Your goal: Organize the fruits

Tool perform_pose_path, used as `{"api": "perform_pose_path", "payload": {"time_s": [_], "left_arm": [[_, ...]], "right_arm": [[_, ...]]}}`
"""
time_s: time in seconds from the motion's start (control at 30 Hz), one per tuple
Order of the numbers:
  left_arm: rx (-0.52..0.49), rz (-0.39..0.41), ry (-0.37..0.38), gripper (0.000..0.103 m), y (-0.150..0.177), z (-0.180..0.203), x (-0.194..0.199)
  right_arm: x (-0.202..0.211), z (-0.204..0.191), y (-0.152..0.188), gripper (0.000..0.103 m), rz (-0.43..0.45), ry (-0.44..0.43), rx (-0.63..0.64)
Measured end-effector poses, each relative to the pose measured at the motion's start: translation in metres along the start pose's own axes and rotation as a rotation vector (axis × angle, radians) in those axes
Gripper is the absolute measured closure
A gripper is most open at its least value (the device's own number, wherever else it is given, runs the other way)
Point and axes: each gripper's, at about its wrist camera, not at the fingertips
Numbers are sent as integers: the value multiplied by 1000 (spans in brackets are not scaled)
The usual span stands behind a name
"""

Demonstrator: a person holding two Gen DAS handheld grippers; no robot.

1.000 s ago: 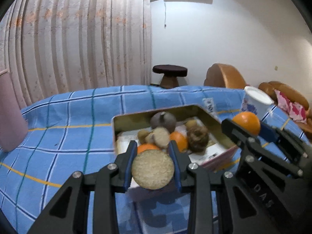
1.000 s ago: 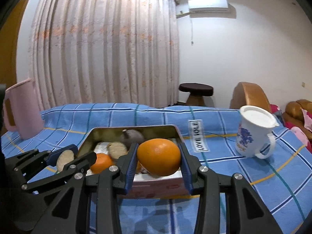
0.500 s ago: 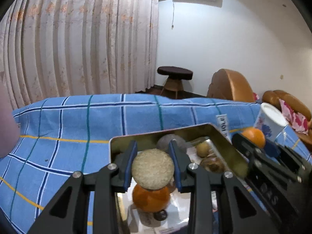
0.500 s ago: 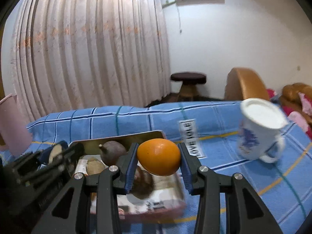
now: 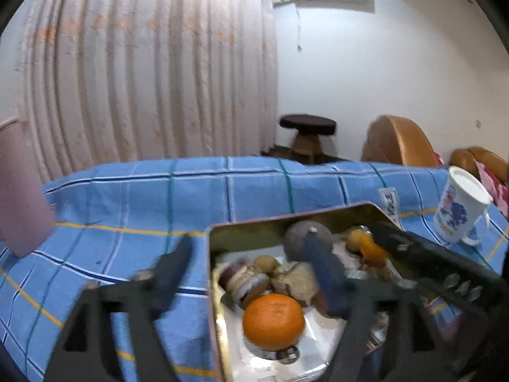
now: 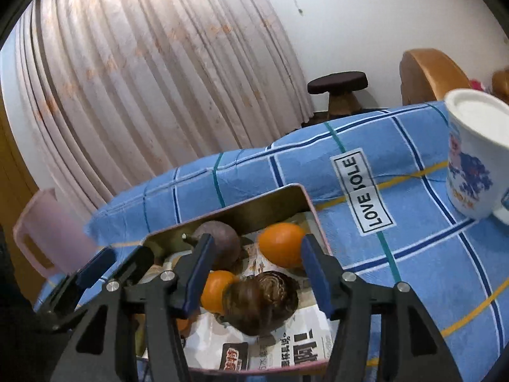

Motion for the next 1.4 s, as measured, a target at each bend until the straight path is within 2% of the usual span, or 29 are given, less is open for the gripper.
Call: {"api": "perform_pose_path", "payload": {"time_s": [0.03,0.07,0.17,0.27,0.4,0.47,0.7,1.0,1.4], "left_arm": [[7,8,18,0,0,-2,2],[11,21,47,0,2,-3,6],[-25,34,43,0,4,1,13],[-71,69,9,0,7,4,21],[-28,82,18,0,9,-6,27],[-8,98,8,0,12,-12,30],[-32,144,-38,0,23,-13,44],[-34,169,-50,0,32,-14,53],[-26,165,-55,0,35,-14,54]], "right_arm": [[7,5,2,37,22,-24,-25],[10,7,4,34,36,-37,-36],[22,3,8,34,90,-33,-27],[33,-9,14,33,164,42,7],[49,-27,25,33,276,165,86],[53,-35,32,33,310,197,115],[68,-51,45,32,390,277,172],[82,-48,56,26,445,268,139],[82,-50,58,26,438,277,129]]}}
Point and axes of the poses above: each gripper's, at about its wrist camera, not at the fingertips, and x roughly against the way its jaws point, z to its right, y to its underside, and after that the axes turned 14 degrees about -z, right-handed
